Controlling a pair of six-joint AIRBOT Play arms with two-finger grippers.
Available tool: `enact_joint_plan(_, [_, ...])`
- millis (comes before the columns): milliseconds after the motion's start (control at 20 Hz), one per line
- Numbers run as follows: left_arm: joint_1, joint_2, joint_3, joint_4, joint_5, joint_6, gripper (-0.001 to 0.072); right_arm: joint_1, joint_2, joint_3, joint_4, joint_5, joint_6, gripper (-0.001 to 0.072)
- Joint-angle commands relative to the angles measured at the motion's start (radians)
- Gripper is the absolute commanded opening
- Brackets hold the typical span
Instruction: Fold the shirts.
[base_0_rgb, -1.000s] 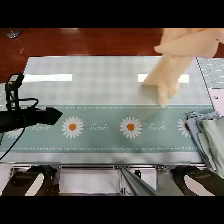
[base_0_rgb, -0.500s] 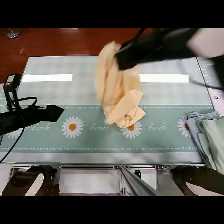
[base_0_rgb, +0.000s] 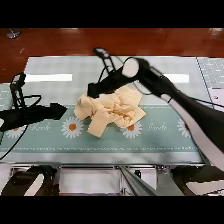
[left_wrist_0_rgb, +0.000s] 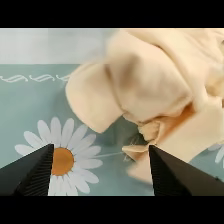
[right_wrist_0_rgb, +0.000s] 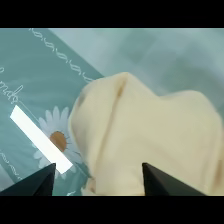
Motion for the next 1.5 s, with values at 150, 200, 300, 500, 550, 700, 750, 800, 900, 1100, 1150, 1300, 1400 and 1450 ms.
enact_joint_plan(150, [-0.18, -0.178, -0.066, -0.182, -0.096, 0.056, 0.0701, -0.499, 0.214, -0.099, -0.205, 0.296, -0.021, 0.0614])
enact_joint_plan(200, [-0.232, -0.213, -0.106, -0.233, 0.024, 0.09, 0.0701, -0.576, 0.263, -0.187, -0.201, 0.278, -0.025, 0.0614])
enact_joint_plan(300, [-0.314, -0.291, -0.138, -0.329, 0.267, 0.107, 0.0701, -0.698, 0.357, -0.415, -0.145, 0.195, -0.026, 0.0614])
enact_joint_plan(500, [-0.462, -0.467, -0.048, -0.493, 0.508, 0.264, 0.0701, -0.726, 0.409, -0.748, 0.014, 0.075, -0.074, 0.0613])
enact_joint_plan(550, [-0.478, -0.509, -0.013, -0.493, 0.505, 0.264, 0.0701, -0.703, 0.403, -0.787, 0.041, 0.043, -0.08, 0.0613])
enact_joint_plan(700, [-0.466, -0.622, 0.072, -0.483, 0.447, 0.263, 0.0696, -0.593, 0.348, -0.808, 0.106, -0.029, -0.08, 0.0613])
enact_joint_plan(750, [-0.447, -0.648, 0.096, -0.482, 0.403, 0.263, 0.0647, -0.555, 0.324, -0.805, 0.132, -0.053, -0.08, 0.0614])
enact_joint_plan(800, [-0.419, -0.667, 0.123, -0.481, 0.332, 0.264, 0.0277, -0.519, 0.294, -0.794, 0.152, -0.067, -0.081, 0.0613])
enact_joint_plan(900, [-0.364, -0.671, 0.163, -0.475, 0.228, 0.309, 0.0023, -0.459, 0.241, -0.757, 0.185, -0.08, -0.081, 0.0614])
enact_joint_plan(1100, [-0.279, -0.642, 0.216, -0.475, 0.138, 0.338, 0.0023, -0.387, 0.153, -0.674, 0.214, -0.116, -0.058, 0.0613])
enact_joint_plan(1150, [-0.268, -0.633, 0.225, -0.475, 0.131, 0.339, 0.0023, -0.378, 0.129, -0.655, 0.242, -0.111, -0.059, 0.0613])
enact_joint_plan(1300, [-0.25, -0.599, 0.251, -0.475, 0.127, 0.338, 0.0023, -0.344, 0.064, -0.601, 0.283, -0.104, -0.063, 0.0383])
enact_joint_plan(1400, [-0.23, -0.568, 0.28, -0.475, 0.12, 0.339, 0.0023, -0.339, 0.045, -0.545, 0.283, -0.078, -0.092, 0.0023])
enact_joint_plan(1450, [-0.207, -0.545, 0.304, -0.475, 0.108, 0.339, 0.0023, -0.35, 0.05, -0.495, 0.268, -0.046, -0.109, 0.0023])
